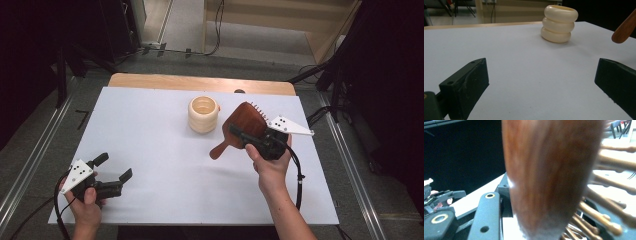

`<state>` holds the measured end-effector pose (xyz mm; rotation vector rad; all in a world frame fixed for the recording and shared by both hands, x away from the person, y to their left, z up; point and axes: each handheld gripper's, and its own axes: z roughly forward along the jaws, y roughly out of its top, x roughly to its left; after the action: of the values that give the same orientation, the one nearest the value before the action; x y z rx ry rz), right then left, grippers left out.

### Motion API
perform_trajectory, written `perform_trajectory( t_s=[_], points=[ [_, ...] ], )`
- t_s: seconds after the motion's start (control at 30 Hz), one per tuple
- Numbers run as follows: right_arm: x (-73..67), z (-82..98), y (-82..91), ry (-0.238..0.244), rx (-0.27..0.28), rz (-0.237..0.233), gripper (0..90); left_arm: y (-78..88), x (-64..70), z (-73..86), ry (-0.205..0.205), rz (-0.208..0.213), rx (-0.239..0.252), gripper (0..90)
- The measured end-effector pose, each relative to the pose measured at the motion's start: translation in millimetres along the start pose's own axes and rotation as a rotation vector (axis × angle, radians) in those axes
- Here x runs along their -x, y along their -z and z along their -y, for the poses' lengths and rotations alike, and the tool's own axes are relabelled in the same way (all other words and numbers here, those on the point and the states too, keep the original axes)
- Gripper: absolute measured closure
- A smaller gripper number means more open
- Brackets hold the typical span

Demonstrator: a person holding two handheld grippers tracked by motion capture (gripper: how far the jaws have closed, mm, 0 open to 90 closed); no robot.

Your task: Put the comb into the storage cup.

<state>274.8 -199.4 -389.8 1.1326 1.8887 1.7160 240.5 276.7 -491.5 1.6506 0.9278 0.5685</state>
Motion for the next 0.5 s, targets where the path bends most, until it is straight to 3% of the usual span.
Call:
perform_trajectory(
  t_s=[0.5],
  points=[
    [2.3,-19.2,-10.4,0.019,0.016,0.002,50.4,0.3,-0.5,0.0,0.007,0.005,0.0,0.0]
  ],
)
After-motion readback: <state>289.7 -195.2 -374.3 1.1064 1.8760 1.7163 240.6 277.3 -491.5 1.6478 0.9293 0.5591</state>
